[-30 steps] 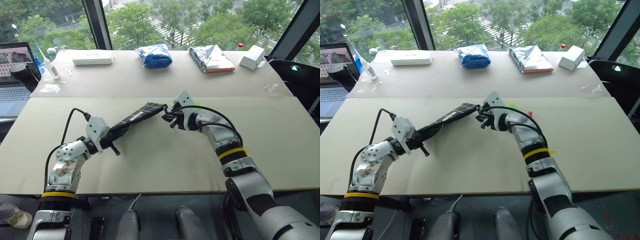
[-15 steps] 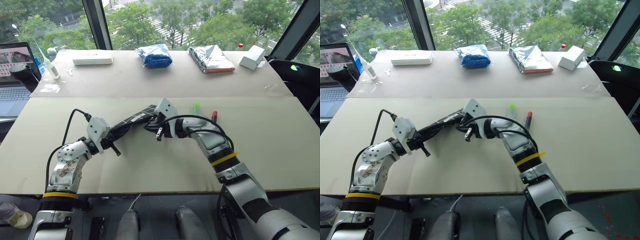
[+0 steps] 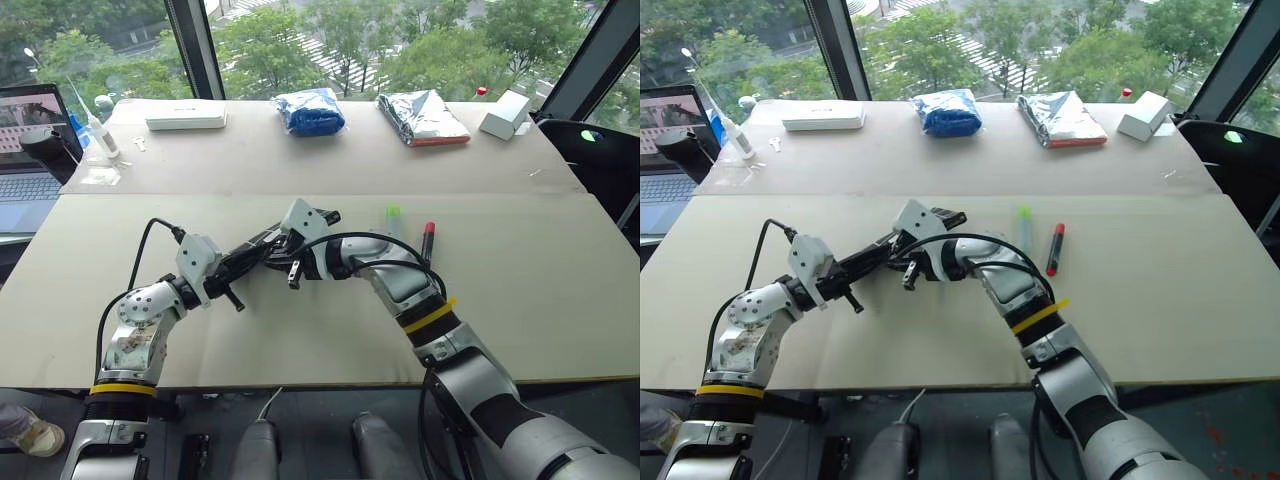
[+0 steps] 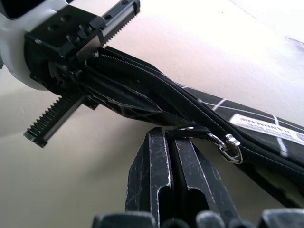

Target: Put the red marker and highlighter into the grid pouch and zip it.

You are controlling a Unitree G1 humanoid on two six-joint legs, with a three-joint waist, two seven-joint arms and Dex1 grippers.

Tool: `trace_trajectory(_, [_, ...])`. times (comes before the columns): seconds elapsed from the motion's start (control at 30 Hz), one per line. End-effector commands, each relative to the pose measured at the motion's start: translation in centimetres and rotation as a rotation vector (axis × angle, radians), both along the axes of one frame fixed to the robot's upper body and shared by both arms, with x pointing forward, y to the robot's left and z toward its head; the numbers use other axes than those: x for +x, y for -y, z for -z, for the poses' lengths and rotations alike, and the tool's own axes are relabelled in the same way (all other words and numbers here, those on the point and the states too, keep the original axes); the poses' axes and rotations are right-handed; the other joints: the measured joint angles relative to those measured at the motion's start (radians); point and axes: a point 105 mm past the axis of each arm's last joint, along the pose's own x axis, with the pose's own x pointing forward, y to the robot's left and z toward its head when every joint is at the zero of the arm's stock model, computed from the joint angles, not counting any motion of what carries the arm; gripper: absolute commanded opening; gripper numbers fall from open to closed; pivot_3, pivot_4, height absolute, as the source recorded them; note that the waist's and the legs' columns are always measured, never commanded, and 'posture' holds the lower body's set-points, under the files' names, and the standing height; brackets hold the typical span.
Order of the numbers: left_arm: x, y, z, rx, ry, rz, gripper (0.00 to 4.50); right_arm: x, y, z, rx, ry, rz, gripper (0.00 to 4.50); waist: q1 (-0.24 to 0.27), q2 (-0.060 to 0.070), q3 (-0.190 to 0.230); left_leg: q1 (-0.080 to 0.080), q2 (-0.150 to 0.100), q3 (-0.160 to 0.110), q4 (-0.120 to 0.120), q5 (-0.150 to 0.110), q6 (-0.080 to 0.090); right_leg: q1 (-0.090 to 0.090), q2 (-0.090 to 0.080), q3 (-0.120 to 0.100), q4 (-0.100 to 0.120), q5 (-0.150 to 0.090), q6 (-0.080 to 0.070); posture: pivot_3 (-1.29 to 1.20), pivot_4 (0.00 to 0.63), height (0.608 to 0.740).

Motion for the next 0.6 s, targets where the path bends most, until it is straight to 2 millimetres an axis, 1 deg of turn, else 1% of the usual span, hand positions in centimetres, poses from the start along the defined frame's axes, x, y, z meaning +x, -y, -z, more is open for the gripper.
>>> trace_trajectory(0.03, [0.2, 0.3, -1.0, 0.003, 0.045, 0.013, 0.0, -0.5, -0.6, -0.8, 0.027, 0.023, -0.019, 0.04, 0.0, 0.0, 0.0, 0.0, 0.0, 0.0, 0.0, 0.0, 0.0, 0.0, 0.0, 0.0, 0.0, 0.0, 0.0, 0.0, 0.15, 0.74])
trace_trajectory(0.07, [0.2, 0.3, -1.0, 0.003, 0.046, 0.014, 0.0, -0.3, -0.5, -0.7, 0.027, 0.024, -0.007, 0.04, 0.0, 0.0, 0.0, 0.0, 0.0, 0.0, 0.0, 0.0, 0.0, 0.0, 0.0, 0.0, 0.0, 0.0, 0.0, 0.0, 0.15, 0.74])
trace_trajectory(0.13, [0.2, 0.4, -1.0, 0.002, 0.046, 0.017, 0.0, -0.1, 0.0, -1.0, 0.048, 0.009, -0.005, 0.68, -0.001, 0.0, 0.0, 0.0, 0.0, 0.0, 0.0, 0.0, 0.0, 0.0, 0.0, 0.0, 0.0, 0.0, 0.0, 0.0, 0.15, 0.74])
trace_trajectory(0.17, [0.2, 0.5, -1.0, 0.001, 0.047, 0.018, 0.0, -0.1, 0.3, -1.1, 0.052, 0.006, -0.008, 0.82, -0.001, 0.0, 0.0, 0.0, 0.0, 0.0, 0.0, 0.0, 0.0, 0.0, 0.0, 0.0, 0.0, 0.0, 0.0, 0.0, 0.15, 0.74])
trace_trajectory(0.23, [0.2, 0.5, -1.0, 0.001, 0.047, 0.022, 0.0, 0.4, 1.3, -1.2, 0.041, 0.016, 0.012, 1.54, 0.0, 0.0, 0.0, 0.0, 0.0, 0.0, 0.0, 0.0, 0.0, 0.0, 0.0, 0.0, 0.0, 0.0, 0.0, 0.0, 0.15, 0.74])
trace_trajectory(0.3, [0.1, 0.6, -1.0, -0.001, 0.045, 0.024, 0.0, 0.6, 2.7, -1.6, 0.054, -0.014, 0.031, 2.28, 0.002, 0.0, 0.0, 0.0, 0.0, 0.0, 0.0, 0.0, 0.0, 0.0, 0.0, 0.0, 0.0, 0.0, 0.0, 0.0, 0.15, 0.74])
trace_trajectory(0.33, [0.1, 0.6, -1.0, -0.002, 0.044, 0.025, 0.0, 0.4, 3.3, -1.7, 0.06, -0.036, 0.02, 2.61, 0.003, 0.0, 0.0, 0.0, 0.0, 0.0, 0.0, 0.0, 0.0, 0.0, 0.0, 0.0, 0.0, 0.0, 0.0, 0.0, 0.15, 0.74])
trace_trajectory(0.43, [-0.1, 0.7, -0.9, -0.007, 0.041, 0.034, 0.0, -1.7, 5.6, -1.8, 0.084, -0.102, -0.065, 3.62, 0.006, 0.0, 0.0, -0.001, 0.0, 0.0, 0.0, 0.0, 0.0, 0.001, 0.0, 0.0, -0.001, 0.0, 0.0, 0.0, 0.15, 0.74])
trace_trajectory(0.53, [-0.2, 0.9, -0.9, -0.013, 0.038, 0.043, 0.0, -4.6, 8.4, -0.9, 0.058, -0.124, -0.148, 3.62, 0.005, 0.0, 0.0, -0.001, 0.0, -0.001, 0.0, 0.0, 0.0, 0.001, 0.0, 0.0, -0.003, 0.0, 0.0, 0.0, 0.15, 0.74])
trace_trajectory(0.6, [-0.3, 1.0, -0.8, -0.014, 0.038, 0.045, 0.0, -5.7, 10.0, -0.3, 0.026, -0.107, -0.152, 3.62, 0.005, 0.0, 0.0, -0.001, 0.0, -0.001, 0.0, 0.0, 0.0, 0.001, 0.0, 0.0, -0.004, 0.0, 0.0, 0.0, 0.15, 0.74])
